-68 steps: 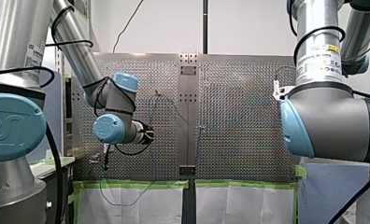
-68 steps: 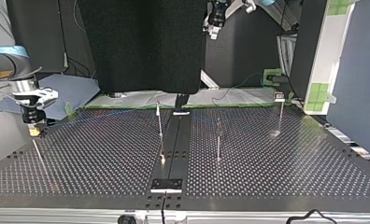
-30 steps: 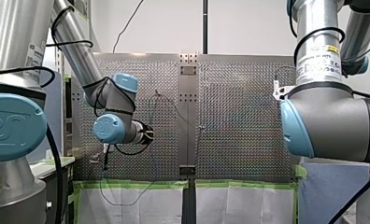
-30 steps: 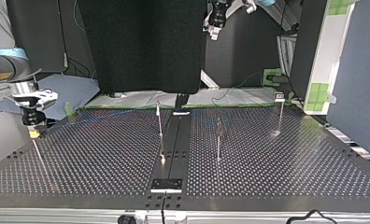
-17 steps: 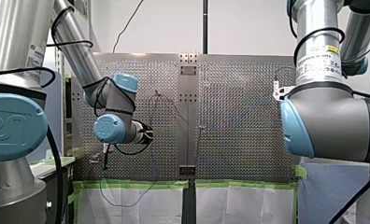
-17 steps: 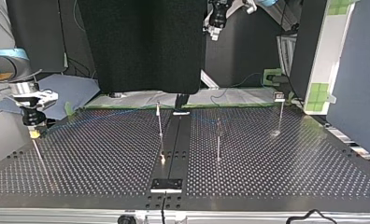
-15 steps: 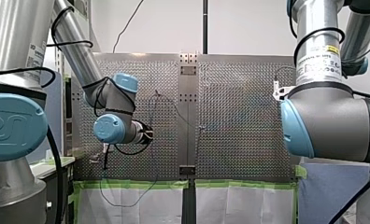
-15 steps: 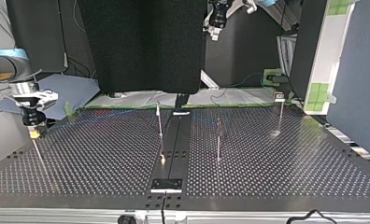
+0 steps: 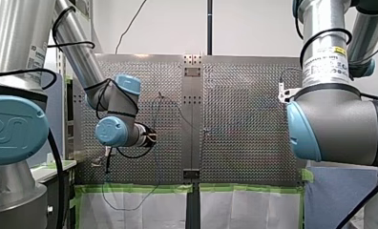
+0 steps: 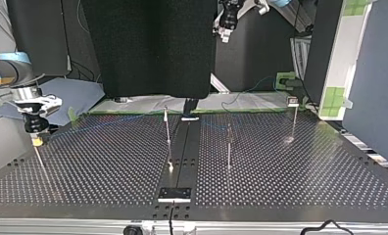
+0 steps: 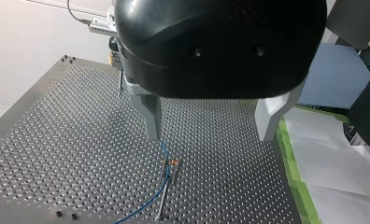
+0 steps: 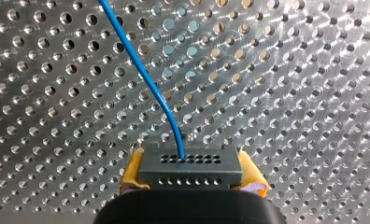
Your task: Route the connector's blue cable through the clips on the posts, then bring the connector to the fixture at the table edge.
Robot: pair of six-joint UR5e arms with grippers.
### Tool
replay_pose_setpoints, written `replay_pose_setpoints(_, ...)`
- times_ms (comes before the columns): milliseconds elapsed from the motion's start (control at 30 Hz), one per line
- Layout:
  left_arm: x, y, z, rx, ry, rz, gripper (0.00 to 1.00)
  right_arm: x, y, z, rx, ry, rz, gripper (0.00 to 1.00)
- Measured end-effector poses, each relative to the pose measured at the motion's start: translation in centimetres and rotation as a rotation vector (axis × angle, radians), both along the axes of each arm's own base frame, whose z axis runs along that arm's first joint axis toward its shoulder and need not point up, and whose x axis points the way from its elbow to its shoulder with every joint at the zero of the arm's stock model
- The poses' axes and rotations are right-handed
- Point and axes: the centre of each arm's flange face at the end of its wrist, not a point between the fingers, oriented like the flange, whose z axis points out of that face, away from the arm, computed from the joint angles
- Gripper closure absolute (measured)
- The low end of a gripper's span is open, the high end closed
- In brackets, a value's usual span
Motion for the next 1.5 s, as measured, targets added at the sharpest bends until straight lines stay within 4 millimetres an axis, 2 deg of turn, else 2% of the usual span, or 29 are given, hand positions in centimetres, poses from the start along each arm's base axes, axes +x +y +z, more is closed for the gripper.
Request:
replay_pose_setpoints(567,0.00,0.01,-0.02,0.000,0.000,0.001,0.00,0.27,-0.01,-0.03,-0.001,-0.012,0.013,1.00)
replay_pose_setpoints(800,0.00,0.01,-0.02,0.001,0.000,0.001,0.00,0.27,0.53,-0.84,0.036,0.016,0.003,1.00)
replay_pose_setpoints(1067,0.00,0.01,0.00,0.000,0.000,0.001,0.00,0.25,0.51,-0.84,0.036,0.016,0.002,1.00)
replay_pose_setpoints(1167,0.00,0.01,-0.01,0.000,0.000,0.001,0.00,0.24,0.51,-0.84,0.036,0.016,0.002,0.91)
replay_pose_setpoints(1500,0.00,0.01,-0.01,0.001,0.000,0.001,0.00,0.24,0.51,-0.83,0.036,0.016,0.002,0.91)
